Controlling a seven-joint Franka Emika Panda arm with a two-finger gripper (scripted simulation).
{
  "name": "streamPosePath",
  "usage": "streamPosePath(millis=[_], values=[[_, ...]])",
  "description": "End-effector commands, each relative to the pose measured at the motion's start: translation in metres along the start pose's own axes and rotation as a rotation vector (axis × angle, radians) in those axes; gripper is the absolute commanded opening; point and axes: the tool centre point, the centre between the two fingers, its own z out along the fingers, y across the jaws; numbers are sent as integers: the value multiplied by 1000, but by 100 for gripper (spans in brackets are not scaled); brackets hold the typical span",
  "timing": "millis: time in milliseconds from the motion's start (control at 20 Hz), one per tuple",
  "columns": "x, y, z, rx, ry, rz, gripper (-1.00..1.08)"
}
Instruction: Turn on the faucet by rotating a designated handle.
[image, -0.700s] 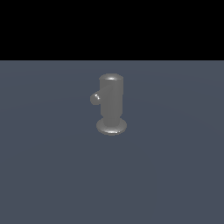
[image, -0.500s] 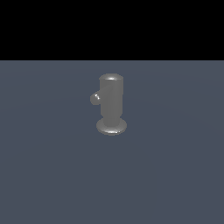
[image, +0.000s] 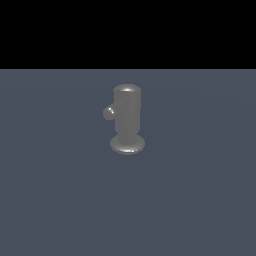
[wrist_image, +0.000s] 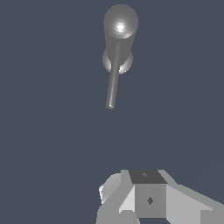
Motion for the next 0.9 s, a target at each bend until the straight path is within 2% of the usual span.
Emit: streamPosePath(millis=[0,850], values=[[4,-5,15,0,0,8,-100],[44,-46,149,-4,3,77,-100]])
